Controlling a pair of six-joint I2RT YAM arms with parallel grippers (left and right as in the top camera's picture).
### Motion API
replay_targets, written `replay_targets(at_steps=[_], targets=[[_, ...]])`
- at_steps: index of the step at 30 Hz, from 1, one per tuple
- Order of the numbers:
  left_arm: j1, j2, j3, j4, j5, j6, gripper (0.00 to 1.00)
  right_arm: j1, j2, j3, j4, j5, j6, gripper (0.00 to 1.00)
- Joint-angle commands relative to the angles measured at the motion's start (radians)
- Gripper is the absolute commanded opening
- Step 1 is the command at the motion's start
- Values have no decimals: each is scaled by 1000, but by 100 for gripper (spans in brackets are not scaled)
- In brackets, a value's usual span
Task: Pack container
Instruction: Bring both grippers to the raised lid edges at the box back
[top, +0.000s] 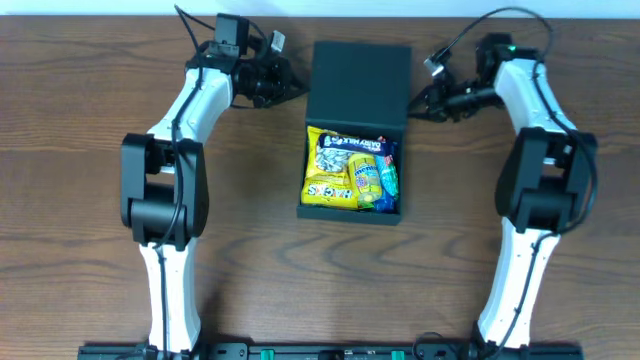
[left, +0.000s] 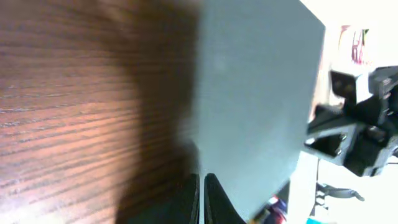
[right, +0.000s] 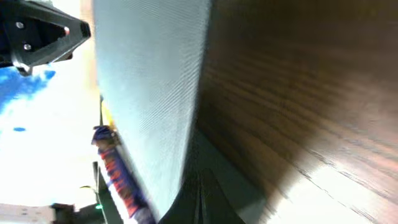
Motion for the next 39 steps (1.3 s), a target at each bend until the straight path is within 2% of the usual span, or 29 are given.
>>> replay_targets(at_steps=[1, 9, 14, 18, 21, 27, 31, 35, 39], targets=[[-6, -112, 30, -13, 14, 111, 6, 5, -139, 14, 1, -43, -90, 1], [-16, -222, 30, -76, -67, 200, 6, 5, -247, 14, -2, 18, -139, 1], [12, -248, 26, -188, -272, 169, 6, 5, -245, 3, -31, 183, -50, 1], [26, -177, 2, -211, -253, 83, 6, 5, -212, -8, -12, 249, 55, 1], [27, -84, 2, -190, -131, 26, 6, 4, -153, -8, -5, 245, 128, 1], [50, 76, 2, -142, 47, -52, 6, 4, -8, -8, -8, 99, 192, 1], [70, 114, 2, -142, 42, -53, 6, 4, 75, -8, -11, 84, 241, 1], [77, 146, 2, -125, 41, -114, 6, 6, 123, -8, 9, 14, 242, 1], [62, 207, 2, -6, 124, -212, 6, 22, 158, -8, 36, -13, 269, 1]])
